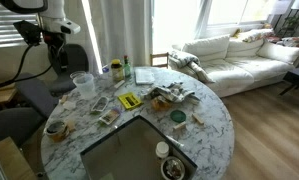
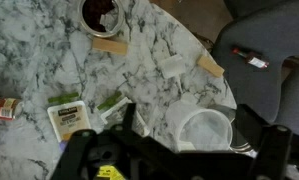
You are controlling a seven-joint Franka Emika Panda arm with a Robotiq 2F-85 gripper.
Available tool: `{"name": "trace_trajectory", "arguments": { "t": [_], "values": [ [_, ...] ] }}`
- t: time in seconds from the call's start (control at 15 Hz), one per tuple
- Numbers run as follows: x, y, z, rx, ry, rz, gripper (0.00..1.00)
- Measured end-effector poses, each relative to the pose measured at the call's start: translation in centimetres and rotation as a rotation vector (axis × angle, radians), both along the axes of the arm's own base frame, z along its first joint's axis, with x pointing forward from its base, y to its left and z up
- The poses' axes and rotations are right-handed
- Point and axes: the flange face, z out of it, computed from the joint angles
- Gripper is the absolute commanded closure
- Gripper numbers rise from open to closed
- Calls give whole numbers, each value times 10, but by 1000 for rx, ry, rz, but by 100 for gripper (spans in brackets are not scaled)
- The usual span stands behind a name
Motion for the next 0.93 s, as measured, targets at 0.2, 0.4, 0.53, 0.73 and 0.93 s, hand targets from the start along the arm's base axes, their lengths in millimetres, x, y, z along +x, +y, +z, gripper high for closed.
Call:
{"name": "trace_trajectory", "arguments": {
  "t": [0.2, 0.4, 0.53, 0.73, 0.93],
  "values": [
    [0, 0, 0, 0, 0, 0, 0],
    [0, 0, 0, 0, 0, 0, 0],
    [0, 0, 0, 0, 0, 0, 0],
    [1, -2, -1, 2, 2, -4, 0],
    [12, -34, -14, 12, 33, -77, 0]
  ]
}}
